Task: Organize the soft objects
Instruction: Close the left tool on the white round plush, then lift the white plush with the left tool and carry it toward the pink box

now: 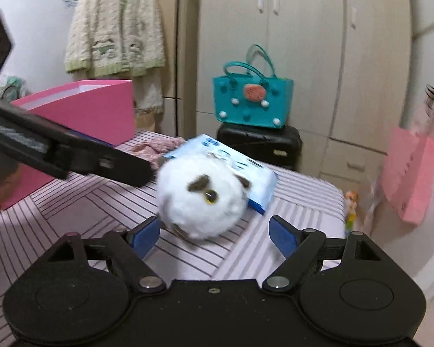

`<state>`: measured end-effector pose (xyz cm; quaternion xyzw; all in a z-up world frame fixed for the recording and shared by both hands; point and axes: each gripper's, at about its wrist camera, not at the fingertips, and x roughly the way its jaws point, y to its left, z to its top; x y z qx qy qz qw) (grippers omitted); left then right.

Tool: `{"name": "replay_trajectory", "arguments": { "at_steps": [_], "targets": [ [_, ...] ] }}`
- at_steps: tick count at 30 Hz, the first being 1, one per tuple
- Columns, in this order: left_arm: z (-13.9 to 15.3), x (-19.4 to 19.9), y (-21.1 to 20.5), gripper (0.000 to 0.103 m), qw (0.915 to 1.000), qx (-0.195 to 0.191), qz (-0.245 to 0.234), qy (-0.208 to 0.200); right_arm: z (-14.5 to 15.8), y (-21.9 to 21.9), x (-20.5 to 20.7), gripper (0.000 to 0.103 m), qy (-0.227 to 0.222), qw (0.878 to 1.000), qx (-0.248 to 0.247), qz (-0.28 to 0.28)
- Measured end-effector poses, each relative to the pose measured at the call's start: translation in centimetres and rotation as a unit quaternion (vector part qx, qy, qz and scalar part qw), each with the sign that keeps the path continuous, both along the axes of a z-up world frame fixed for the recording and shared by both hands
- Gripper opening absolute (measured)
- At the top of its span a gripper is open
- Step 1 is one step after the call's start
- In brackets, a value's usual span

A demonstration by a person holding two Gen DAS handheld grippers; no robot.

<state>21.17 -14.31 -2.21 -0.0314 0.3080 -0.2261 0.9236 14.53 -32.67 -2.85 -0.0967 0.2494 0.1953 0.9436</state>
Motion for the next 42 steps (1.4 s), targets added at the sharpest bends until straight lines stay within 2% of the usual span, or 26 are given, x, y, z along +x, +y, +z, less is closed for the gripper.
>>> {"name": "replay_trajectory", "arguments": {
  "at_steps": [5,18,19,21,23,27,32,34,39,42],
  "targets": [
    [-1.1,1.3,-0.3,0.089,0.9988,-0.043,0.002,0.021,-0.4,1.2,0.6,0.086,-0.013,0.999,-0.027,0.019],
    [-2.8,2.8,-0.2,0.086,0.9957,-0.078,0.019,0.048,-0.7,0.6,3.4,0.085,0.049,0.998,0.041,0.0],
    [-2.8,2.8,-0.1,0.086,0.9954,-0.08,0.02,0.048,-0.7,0.7,3.3,0.084,0.047,0.998,0.042,-0.001],
    [-2.9,2.8,0.1,0.086,0.9948,-0.089,0.022,0.045,-0.6,0.6,3.2,0.074,0.042,0.998,0.042,-0.007],
    [-3.0,2.8,0.2,0.084,0.9947,-0.093,0.019,0.038,-0.5,0.4,2.9,0.071,0.045,0.998,0.046,-0.007],
    [-3.5,2.8,0.5,0.069,0.9911,-0.121,0.002,0.056,-0.7,0.2,2.6,0.068,0.053,0.997,0.058,-0.012],
    [-3.9,2.4,0.9,0.061,0.9878,-0.141,-0.004,0.067,-0.7,0.3,2.2,0.067,0.055,0.997,0.058,-0.012],
    [-3.9,2.1,1.0,0.053,0.987,-0.145,-0.012,0.067,-0.6,0.5,2.1,0.067,0.057,0.997,0.059,-0.01],
    [-4.3,1.9,1.7,0.053,0.9785,-0.176,-0.023,0.105,-0.5,1.5,1.2,0.067,0.047,0.998,0.032,-0.015],
    [-4.2,1.3,2.2,0.053,0.977,-0.178,-0.03,0.113,-0.3,2.1,0.2,0.069,0.047,0.998,0.026,-0.012]
  ]
}}
